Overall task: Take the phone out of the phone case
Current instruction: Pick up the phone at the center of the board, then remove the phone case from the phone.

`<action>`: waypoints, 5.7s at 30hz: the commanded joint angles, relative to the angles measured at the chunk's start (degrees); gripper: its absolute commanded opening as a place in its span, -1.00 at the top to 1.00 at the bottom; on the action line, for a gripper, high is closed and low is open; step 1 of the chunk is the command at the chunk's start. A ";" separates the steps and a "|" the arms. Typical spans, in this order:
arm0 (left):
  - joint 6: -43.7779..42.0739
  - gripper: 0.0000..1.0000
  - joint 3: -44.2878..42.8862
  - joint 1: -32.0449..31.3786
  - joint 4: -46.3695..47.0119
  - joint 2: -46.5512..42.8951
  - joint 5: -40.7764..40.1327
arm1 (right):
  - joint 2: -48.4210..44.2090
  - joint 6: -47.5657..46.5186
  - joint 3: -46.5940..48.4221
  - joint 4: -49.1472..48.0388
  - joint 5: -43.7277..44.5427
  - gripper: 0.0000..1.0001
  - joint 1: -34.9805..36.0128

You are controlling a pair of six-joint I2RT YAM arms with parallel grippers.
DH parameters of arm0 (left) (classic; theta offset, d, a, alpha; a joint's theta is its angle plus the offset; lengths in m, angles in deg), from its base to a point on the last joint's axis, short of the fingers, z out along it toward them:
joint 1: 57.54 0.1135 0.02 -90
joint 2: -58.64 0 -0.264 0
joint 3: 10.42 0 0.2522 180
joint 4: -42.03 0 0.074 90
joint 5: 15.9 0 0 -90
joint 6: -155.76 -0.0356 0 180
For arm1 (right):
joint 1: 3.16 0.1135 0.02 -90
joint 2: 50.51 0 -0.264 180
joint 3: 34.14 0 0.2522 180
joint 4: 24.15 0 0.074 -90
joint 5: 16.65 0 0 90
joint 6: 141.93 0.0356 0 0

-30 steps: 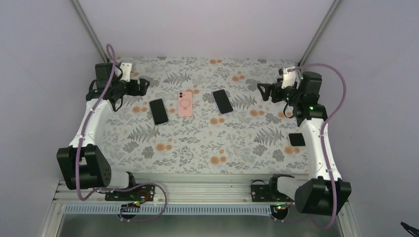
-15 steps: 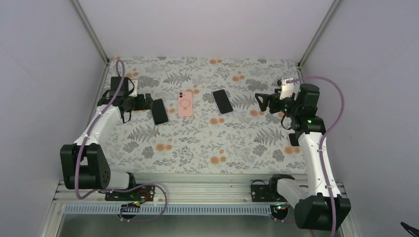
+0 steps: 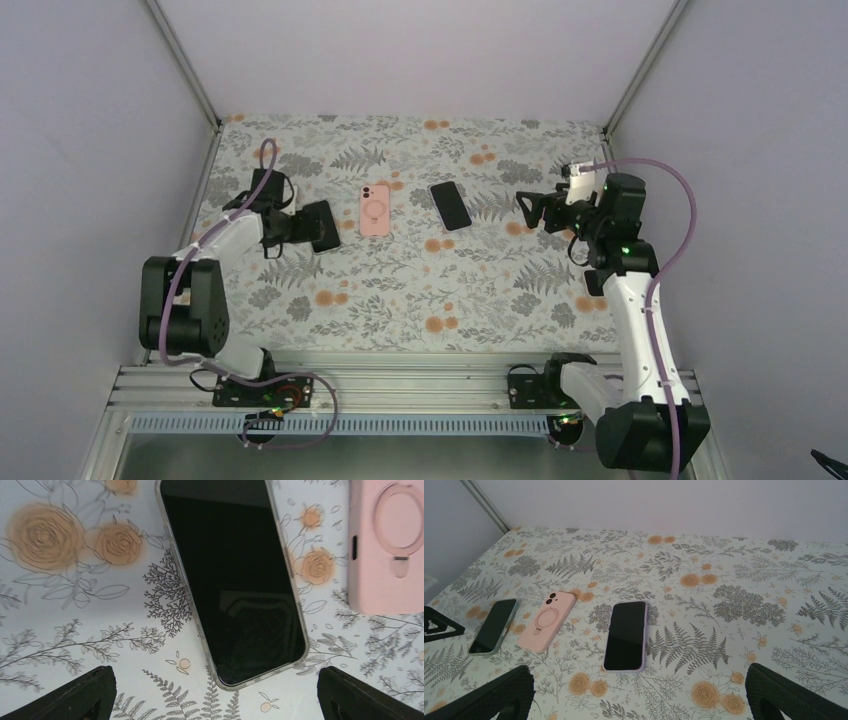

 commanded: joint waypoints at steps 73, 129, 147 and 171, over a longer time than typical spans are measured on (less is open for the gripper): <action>-22.10 -0.87 -13.59 -3.23 -3.68 24.71 -7.07 | 8.47 17.22 7.57 -16.80 -14.47 -0.99 2.67; -11.11 -0.01 -39.14 -37.15 5.62 15.96 -5.85 | 16.28 42.11 -2.02 -24.41 -16.59 -0.94 5.91; -10.71 0.00 -53.83 -43.99 3.99 25.79 -6.63 | 23.28 41.98 3.39 -28.55 -14.54 -0.22 9.05; -14.61 -0.99 -52.79 -45.77 2.21 22.28 -4.54 | 18.20 40.32 3.25 -28.12 -15.35 0.92 7.64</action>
